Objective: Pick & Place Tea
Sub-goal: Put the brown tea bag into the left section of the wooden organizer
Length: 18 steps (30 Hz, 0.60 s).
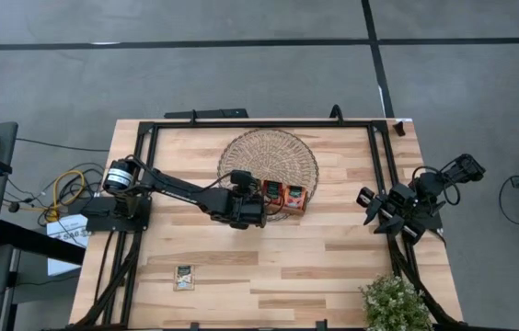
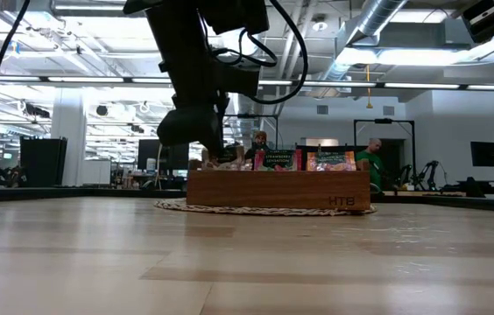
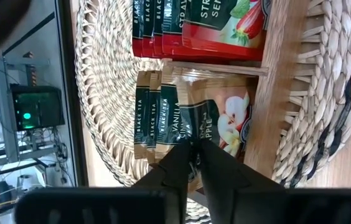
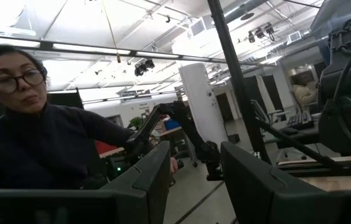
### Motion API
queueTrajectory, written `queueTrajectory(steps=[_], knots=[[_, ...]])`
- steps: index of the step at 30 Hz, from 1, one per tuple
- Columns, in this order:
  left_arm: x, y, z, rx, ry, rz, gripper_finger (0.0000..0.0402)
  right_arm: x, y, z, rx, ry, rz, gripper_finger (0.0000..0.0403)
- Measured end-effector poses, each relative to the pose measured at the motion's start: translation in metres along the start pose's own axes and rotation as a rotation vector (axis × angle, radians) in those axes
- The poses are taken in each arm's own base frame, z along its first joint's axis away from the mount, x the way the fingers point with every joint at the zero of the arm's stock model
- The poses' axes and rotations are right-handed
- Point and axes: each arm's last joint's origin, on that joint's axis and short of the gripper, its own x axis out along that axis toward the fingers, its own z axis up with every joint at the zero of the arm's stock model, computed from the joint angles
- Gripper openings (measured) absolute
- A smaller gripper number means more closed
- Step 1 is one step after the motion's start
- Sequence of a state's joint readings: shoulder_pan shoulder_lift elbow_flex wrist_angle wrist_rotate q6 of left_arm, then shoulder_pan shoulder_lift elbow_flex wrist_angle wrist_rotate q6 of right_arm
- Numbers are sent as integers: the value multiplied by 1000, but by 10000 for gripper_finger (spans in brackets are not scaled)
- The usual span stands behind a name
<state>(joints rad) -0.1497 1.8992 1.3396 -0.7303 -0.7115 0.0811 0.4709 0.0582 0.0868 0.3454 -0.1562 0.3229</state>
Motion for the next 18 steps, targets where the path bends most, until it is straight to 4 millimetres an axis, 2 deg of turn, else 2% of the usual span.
queueTrajectory(steps=[11,18], knots=[[0,2,0,28,5,55,92,0,0,0,1,0,0,134],[-7,8,7,46,-17,81,109,0,0,0,18,0,0,134]])
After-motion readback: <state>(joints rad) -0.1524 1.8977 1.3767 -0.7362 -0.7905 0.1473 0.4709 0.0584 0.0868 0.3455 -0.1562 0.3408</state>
